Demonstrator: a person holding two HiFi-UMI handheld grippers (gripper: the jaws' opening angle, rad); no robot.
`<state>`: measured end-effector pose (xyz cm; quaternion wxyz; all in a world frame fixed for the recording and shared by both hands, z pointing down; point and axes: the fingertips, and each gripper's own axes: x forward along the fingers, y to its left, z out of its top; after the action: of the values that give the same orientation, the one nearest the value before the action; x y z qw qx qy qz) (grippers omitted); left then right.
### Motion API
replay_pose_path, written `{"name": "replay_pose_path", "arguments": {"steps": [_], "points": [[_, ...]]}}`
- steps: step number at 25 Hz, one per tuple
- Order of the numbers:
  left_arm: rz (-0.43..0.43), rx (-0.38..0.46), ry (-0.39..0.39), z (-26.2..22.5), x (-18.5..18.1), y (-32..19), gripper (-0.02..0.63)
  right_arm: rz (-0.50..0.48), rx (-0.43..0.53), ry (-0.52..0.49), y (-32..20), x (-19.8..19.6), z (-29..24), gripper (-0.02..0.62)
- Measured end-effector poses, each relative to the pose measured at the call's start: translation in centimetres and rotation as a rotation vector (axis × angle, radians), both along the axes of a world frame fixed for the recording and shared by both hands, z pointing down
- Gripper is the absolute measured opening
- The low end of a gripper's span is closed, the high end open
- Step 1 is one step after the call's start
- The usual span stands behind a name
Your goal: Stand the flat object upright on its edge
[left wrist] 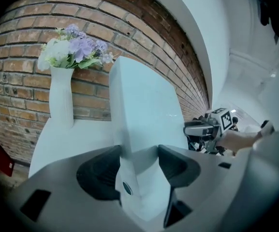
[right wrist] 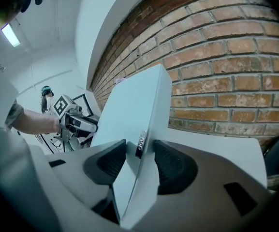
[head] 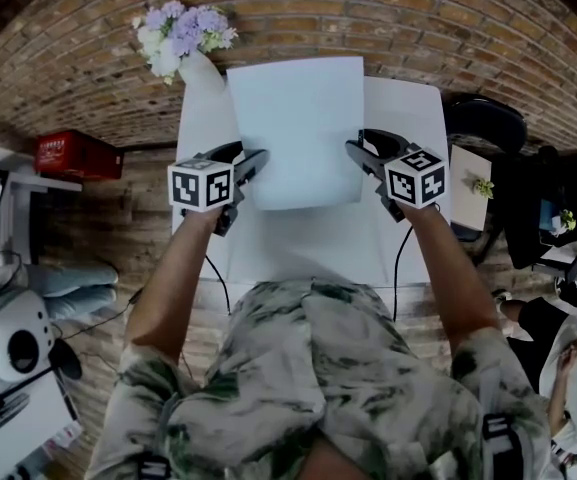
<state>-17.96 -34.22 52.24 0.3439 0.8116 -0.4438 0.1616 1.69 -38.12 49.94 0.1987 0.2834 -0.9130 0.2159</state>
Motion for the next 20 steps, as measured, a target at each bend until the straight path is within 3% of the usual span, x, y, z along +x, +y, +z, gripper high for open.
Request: {"name": "replay_pose_path", "arguments": {"steps": [8, 20], "points": [[0.031, 0.060, -0.117, -1.3, 0.8, -4.3, 0.261, 0.020, 0.073, 0.019, -3.6, 0.9, -0.2, 0.197], [0.058, 0.158, -0.208, -1.5, 2.2, -10.8, 0.261, 0.022, 0.197, 0.091, -9.7, 2.3, -0.3, 0.184]]}}
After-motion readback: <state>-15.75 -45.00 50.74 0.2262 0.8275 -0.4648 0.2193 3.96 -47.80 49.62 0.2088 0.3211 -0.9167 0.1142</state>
